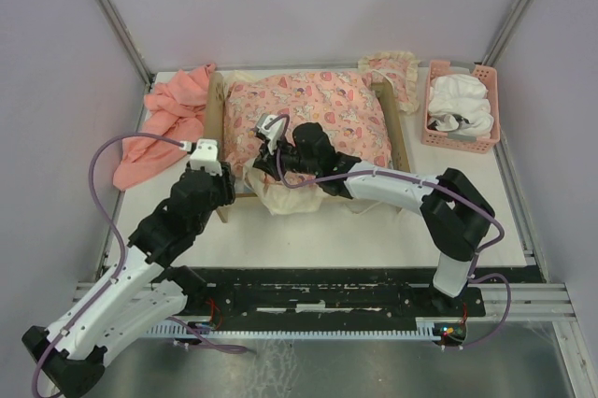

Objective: Set up the pet bed

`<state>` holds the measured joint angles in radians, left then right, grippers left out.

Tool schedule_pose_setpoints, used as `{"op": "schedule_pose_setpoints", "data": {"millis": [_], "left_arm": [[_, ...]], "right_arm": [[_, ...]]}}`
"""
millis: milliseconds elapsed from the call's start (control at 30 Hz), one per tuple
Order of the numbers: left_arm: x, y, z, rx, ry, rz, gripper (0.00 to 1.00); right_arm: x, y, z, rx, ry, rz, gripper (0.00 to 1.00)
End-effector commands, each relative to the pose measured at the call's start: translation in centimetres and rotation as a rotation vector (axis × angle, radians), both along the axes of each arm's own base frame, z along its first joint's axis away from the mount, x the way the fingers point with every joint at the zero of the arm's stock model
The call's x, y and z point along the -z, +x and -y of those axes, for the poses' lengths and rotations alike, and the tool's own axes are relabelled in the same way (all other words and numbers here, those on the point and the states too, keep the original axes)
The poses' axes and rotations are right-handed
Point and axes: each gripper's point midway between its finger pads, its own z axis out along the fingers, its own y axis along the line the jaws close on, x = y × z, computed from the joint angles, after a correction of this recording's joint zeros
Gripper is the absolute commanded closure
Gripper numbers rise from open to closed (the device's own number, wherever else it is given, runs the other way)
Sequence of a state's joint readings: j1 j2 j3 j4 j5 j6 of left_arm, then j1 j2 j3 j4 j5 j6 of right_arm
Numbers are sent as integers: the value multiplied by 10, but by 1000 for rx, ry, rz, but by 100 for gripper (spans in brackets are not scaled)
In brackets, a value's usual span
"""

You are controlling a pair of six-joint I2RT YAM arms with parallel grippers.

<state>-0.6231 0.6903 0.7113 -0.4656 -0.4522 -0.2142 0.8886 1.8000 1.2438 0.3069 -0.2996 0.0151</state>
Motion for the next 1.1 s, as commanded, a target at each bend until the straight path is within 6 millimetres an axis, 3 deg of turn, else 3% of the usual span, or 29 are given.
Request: {"op": "schedule_pose_setpoints", "data": {"millis": [0, 267, 467, 667, 1067], "left_arm": [[-8, 2, -12, -187, -184, 21, 48], [-34, -5, -17, -210, -295, 91, 54], [-51, -17, -29, -223, -303, 128, 50], [-47, -16, -43, -280, -267, 161, 48], [-37, 20, -45, -329, -107, 265, 80]], "right_arm": [[-11, -3, -13, -41, 0, 47, 94], [-11, 7, -19, 8, -36, 78, 96], [-15, 11, -23, 11, -39, 85, 96], [-13, 14, -23, 24, -44, 88, 96], [-7, 26, -26, 47, -86, 110, 96]]}}
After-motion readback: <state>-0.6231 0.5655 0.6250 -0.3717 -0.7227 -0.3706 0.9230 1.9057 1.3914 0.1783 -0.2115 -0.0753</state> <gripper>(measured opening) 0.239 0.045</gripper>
